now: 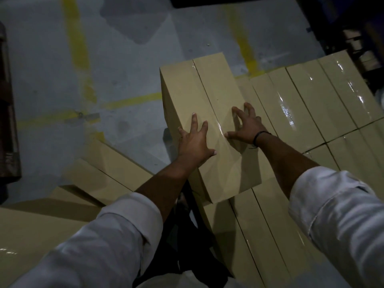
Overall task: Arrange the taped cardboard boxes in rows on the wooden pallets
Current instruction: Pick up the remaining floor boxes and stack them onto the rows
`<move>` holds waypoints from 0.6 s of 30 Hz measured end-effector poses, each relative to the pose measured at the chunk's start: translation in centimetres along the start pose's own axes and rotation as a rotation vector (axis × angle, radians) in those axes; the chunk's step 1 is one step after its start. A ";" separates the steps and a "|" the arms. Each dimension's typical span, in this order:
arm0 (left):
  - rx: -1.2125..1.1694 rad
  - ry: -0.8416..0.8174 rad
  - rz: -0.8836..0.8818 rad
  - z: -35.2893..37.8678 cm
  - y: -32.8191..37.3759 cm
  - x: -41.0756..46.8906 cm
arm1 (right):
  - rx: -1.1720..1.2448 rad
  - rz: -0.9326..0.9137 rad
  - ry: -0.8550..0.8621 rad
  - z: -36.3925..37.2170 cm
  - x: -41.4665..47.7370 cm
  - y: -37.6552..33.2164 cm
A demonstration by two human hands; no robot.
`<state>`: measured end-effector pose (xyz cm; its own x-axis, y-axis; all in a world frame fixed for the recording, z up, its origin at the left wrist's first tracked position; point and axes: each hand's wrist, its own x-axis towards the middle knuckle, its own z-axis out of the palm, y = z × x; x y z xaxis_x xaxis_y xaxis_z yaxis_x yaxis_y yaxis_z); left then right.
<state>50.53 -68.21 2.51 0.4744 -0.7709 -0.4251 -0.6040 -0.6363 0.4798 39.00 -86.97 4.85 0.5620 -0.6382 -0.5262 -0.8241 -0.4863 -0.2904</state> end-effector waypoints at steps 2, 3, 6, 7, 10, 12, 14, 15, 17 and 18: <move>-0.007 -0.013 0.002 -0.2 0.0 -0.3 | 0.002 0.011 -0.005 0.0 -0.2 -0.1; -0.017 -0.023 -0.003 -0.3 0.1 -0.5 | 0.006 0.022 -0.004 0.1 -0.4 -0.2; -0.065 -0.042 -0.028 -0.2 1.1 -2.2 | 0.006 0.051 0.008 0.8 -1.4 0.2; -0.072 -0.053 -0.026 0.2 1.6 -3.1 | 0.005 0.062 0.015 1.3 -1.9 0.4; -0.089 -0.121 0.010 2.7 2.7 -6.5 | -0.014 0.096 0.053 3.1 -4.3 1.7; -0.078 -0.137 0.027 4.5 3.5 -8.9 | -0.053 0.113 0.079 4.3 -6.3 2.7; -0.066 -0.147 0.023 5.9 4.3 -11.2 | -0.062 0.143 0.099 5.4 -8.2 3.7; -0.059 -0.159 0.024 6.4 4.9 -12.2 | -0.054 0.160 0.108 5.9 -9.1 4.2; -0.046 -0.181 0.026 7.3 5.6 -13.8 | -0.031 0.196 0.114 6.8 -10.7 5.3; -0.039 -0.182 0.029 7.6 5.8 -14.3 | -0.022 0.213 0.110 7.1 -11.4 5.7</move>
<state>35.41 -60.63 5.56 0.3311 -0.7731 -0.5411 -0.5891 -0.6173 0.5215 27.36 -78.21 3.49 0.3813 -0.7881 -0.4833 -0.9237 -0.3459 -0.1646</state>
